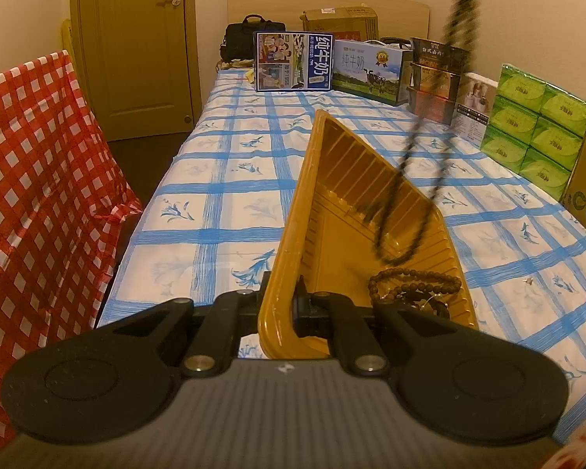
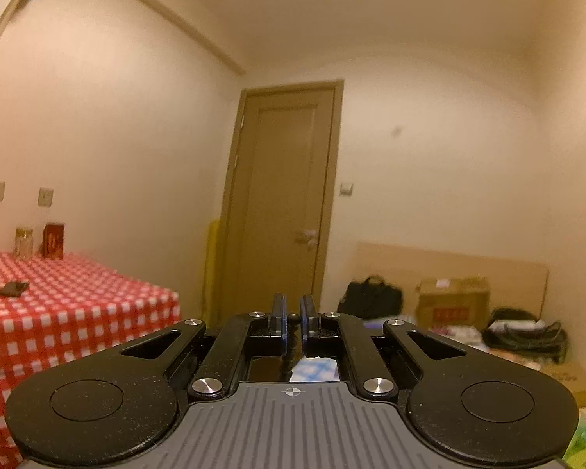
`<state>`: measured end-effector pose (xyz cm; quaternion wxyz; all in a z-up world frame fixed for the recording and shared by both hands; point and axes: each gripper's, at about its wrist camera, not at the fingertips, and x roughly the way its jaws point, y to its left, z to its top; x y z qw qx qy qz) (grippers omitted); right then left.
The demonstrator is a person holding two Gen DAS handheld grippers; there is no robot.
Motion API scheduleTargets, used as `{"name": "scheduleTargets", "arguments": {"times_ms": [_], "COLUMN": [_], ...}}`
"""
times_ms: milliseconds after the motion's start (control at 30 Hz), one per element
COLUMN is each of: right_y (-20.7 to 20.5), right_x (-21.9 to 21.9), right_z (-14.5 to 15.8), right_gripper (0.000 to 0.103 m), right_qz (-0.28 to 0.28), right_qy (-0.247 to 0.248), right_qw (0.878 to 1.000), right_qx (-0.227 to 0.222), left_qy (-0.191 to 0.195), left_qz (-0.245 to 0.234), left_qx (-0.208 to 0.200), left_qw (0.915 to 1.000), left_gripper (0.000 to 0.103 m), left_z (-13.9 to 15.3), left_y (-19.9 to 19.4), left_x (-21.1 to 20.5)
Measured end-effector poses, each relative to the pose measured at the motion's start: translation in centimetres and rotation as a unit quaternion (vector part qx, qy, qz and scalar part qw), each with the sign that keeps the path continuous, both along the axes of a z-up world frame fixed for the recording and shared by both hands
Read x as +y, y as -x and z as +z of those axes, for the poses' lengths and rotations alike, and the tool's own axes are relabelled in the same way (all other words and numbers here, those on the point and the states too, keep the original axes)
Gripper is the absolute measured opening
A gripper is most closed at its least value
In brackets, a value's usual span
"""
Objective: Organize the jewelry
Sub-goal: 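Raise the dangling bead strand high and lower it into the orange tray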
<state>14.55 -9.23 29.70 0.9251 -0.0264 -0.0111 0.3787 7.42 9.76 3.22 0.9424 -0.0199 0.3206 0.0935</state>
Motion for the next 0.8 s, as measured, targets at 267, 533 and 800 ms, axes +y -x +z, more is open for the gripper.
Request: {"name": "scheduleTargets", "arguments": {"times_ms": [267,533,800], "right_y": [-2.9,-4.7,-6.6], "right_x": [3.5,5.5,6.0], "right_z": [-4.4,-8.2,-12.8], "right_gripper": [0.006,0.006,0.006], "right_qz": [0.019,0.035,0.032], "right_qy": [0.059,0.105,0.154], "right_qw": [0.996,0.986,0.970], "right_qx": [0.067,0.123,0.183], "left_qy": [0.003,0.004,0.007], "left_qz": [0.002,0.002,0.002], "left_qx": [0.000,0.000,-0.001], "left_qw": [1.0000,1.0000,1.0000], "left_gripper": [0.006,0.006,0.006], "left_z": [-0.2,-0.2,-0.2], "left_y": [0.3,0.3,0.2], "left_x": [0.1,0.1,0.5]}}
